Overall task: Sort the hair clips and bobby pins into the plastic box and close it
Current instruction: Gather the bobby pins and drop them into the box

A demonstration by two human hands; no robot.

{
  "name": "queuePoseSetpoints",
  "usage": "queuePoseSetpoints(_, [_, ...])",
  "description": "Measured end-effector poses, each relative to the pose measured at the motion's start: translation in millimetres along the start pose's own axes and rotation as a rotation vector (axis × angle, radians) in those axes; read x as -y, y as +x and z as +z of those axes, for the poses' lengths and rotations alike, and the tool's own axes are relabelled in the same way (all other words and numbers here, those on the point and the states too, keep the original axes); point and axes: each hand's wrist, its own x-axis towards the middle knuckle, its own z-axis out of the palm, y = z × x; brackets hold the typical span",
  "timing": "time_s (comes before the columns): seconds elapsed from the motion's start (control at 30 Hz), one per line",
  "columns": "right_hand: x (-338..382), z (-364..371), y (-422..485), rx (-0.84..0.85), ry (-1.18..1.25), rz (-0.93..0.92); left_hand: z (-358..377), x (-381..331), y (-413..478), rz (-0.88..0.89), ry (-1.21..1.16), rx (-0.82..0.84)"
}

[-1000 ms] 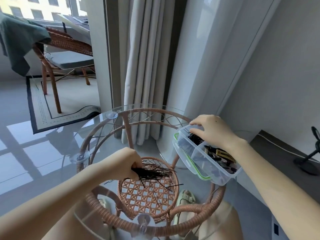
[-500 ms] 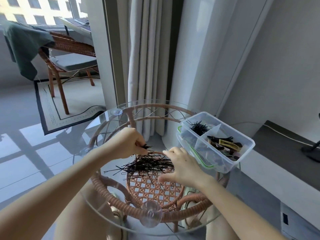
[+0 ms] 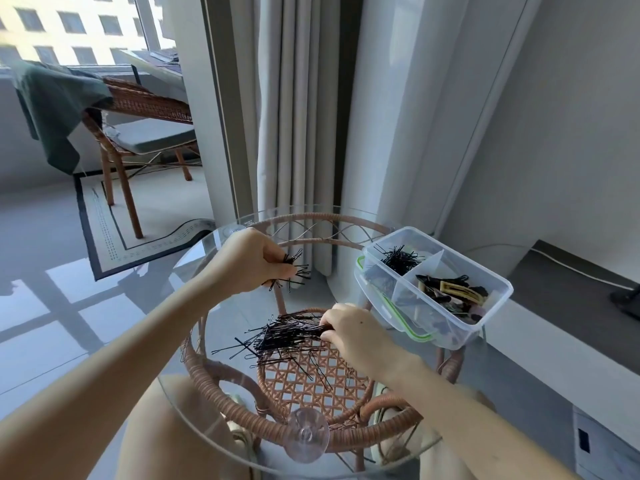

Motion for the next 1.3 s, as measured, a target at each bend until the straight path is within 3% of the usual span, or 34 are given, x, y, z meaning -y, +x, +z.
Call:
queuePoseSetpoints(0.33, [-13, -61, -3, -0.052, 0.09, -0.095, 1, 4, 17, -0.109, -0.192, -0.005])
queuePoseSetpoints(0.67, [-75, -137, 23, -0.179, 0.118, 0.044, 0, -3, 33, -0.115, -0.202, 0.019])
queuePoseSetpoints(0.9, [-122, -137, 65, 0.104, -0.146, 0.088, 4, -14, 48, -0.114, -0.268, 0.008])
queuePoseSetpoints(1.03, [-123, -119, 69, 0.207, -0.056, 0.122, 15, -29, 60, -0.059, -0.229, 0.031])
queuePoseSetpoints(1.13, [-125, -120, 63, 0.138, 0.025, 0.172, 27, -45, 73, -0.02, -0.248, 0.055])
queuePoseSetpoints(1.3, [-134, -139, 39, -0.228, -0.002, 0.23, 61, -85, 100, 0.074, -0.262, 0.096])
